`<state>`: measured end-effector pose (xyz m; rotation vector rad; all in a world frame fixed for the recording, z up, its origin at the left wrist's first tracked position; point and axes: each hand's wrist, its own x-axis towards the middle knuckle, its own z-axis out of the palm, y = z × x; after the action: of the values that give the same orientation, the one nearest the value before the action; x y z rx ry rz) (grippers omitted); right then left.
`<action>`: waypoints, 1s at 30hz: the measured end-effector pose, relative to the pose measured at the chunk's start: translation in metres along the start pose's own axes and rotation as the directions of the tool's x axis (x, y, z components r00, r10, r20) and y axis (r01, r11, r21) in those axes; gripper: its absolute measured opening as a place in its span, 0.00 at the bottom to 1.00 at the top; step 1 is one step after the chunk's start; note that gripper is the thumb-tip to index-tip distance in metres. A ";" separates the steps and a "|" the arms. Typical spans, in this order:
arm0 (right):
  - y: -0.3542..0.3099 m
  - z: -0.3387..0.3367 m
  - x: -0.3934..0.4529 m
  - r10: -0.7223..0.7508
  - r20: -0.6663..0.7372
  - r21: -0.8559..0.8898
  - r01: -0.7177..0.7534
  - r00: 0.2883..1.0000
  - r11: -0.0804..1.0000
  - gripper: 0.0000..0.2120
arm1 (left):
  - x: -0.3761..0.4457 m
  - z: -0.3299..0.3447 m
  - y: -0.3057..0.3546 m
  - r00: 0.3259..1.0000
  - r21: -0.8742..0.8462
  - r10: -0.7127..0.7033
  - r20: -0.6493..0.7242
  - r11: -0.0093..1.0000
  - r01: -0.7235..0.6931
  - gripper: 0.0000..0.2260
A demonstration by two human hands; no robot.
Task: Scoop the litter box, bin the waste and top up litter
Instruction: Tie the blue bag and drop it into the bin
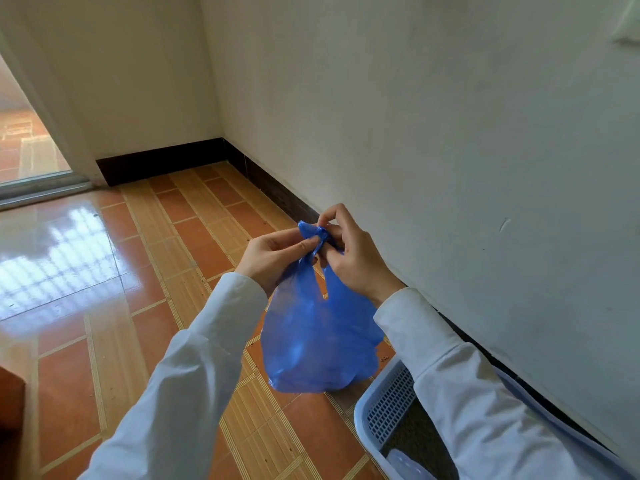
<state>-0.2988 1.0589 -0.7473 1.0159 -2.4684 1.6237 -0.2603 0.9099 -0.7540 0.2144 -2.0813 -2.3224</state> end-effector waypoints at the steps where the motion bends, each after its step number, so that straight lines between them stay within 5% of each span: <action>1: 0.000 0.000 0.000 -0.001 0.010 -0.016 0.001 1.000 1.000 0.12 | -0.001 0.001 0.000 1.000 -0.012 0.004 -0.002 1.000 -0.004 0.09; 7: 0.001 -0.001 0.001 -0.008 0.037 -0.038 0.009 0.999 0.999 0.14 | -0.004 0.001 -0.001 1.000 -0.022 0.000 -0.025 1.000 -0.001 0.10; 13: 0.002 -0.004 -0.002 0.058 0.076 0.140 -0.068 0.995 0.988 0.02 | -0.005 0.004 -0.006 0.994 0.023 0.080 -0.080 0.997 -0.079 0.08; 21: 0.011 0.001 0.006 0.291 -0.196 -0.008 -0.298 0.936 0.954 0.07 | -0.008 0.014 -0.016 0.941 0.156 0.322 -0.108 0.940 -0.304 0.09; 23: 0.019 0.000 0.008 0.366 -0.189 -0.016 -0.376 0.911 0.927 0.08 | -0.007 0.012 -0.021 0.882 0.303 0.470 -0.024 0.844 -0.442 0.11; 26: 0.025 -0.003 0.008 0.431 -0.120 0.022 -0.432 0.894 0.902 0.08 | -0.001 0.011 -0.030 0.749 0.600 0.649 0.132 0.549 -0.582 0.09; 30: 0.022 -0.012 0.005 0.474 -0.028 0.141 -0.466 0.880 0.874 0.08 | 0.005 0.015 -0.033 0.699 0.758 0.664 0.263 0.306 -0.576 0.07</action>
<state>-0.3182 1.0721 -0.7584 0.3643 -2.7462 1.9220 -0.2638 0.9276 -0.7854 -0.4271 -2.3812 -0.7877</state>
